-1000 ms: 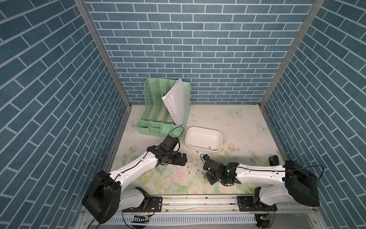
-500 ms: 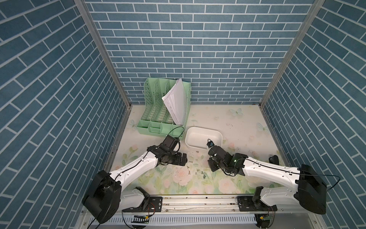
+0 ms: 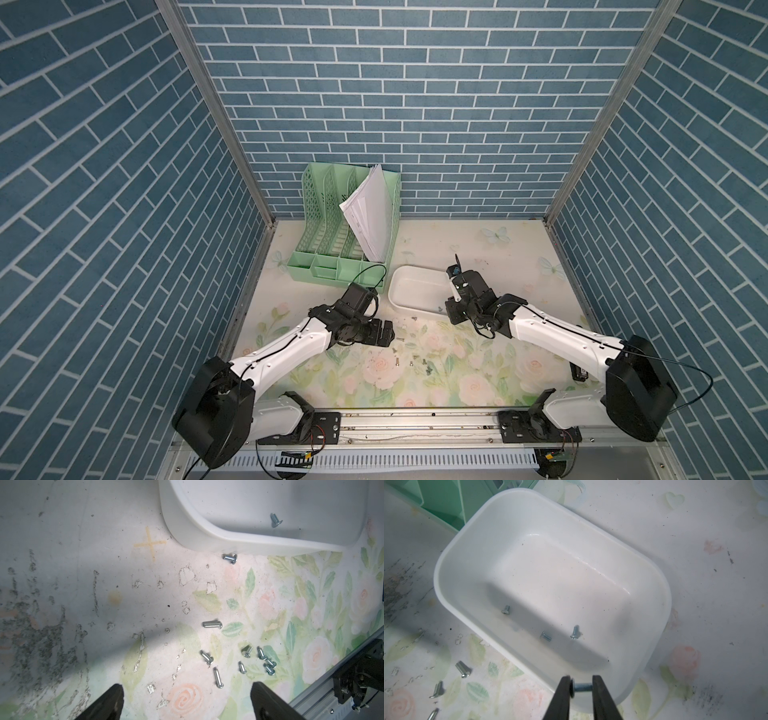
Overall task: Put the screws on the desktop into the storage box
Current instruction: Place the screw in the storage box, then pick up the screw from the center of the board.
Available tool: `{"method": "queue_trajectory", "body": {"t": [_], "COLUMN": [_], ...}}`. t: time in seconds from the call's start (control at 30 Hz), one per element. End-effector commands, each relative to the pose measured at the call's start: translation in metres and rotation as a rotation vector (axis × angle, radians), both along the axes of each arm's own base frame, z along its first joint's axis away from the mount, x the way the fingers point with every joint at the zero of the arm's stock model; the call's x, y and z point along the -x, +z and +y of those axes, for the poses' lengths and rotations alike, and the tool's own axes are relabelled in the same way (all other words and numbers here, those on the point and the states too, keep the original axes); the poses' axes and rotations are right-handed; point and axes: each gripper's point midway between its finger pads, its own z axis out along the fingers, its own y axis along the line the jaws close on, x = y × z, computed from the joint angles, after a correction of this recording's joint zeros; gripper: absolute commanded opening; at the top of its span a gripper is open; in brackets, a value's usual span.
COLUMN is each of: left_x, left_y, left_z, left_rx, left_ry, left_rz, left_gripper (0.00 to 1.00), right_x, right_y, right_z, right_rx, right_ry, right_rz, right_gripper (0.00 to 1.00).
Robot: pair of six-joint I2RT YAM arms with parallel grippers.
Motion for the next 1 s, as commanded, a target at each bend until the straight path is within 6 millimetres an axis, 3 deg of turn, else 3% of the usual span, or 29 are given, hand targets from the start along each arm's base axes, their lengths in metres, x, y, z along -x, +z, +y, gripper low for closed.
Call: {"method": "queue_trajectory", "body": {"t": [0.0, 0.27, 0.53, 0.7, 0.97], "left_x": [0.003, 0.002, -0.002, -0.006, -0.012], "left_y": [-0.003, -0.003, -0.006, -0.007, -0.015], "left_z": [0.003, 0.002, -0.002, -0.008, -0.019], "left_rx": [-0.001, 0.006, -0.001, -0.014, -0.086], "left_ry": [0.006, 0.012, 0.013, 0.006, 0.006], "left_rz": [0.010, 0.011, 0.023, 0.025, 0.032], "left_gripper": [1.00, 1.00, 1.00, 1.00, 0.97], "right_x": [-0.012, -0.002, 0.042, 0.077, 0.102], "right_y": [0.008, 0.024, 0.031, 0.027, 0.012], "right_z": [0.009, 0.004, 0.003, 0.006, -0.006], "right_rx": [-0.006, -0.045, -0.161, -0.237, -0.250], "right_ry": [0.036, 0.053, 0.146, 0.210, 0.161], "right_rz": [-0.031, -0.036, 0.008, 0.075, 0.101], "right_gripper": [0.43, 0.70, 0.84, 1.00, 1.00]}}
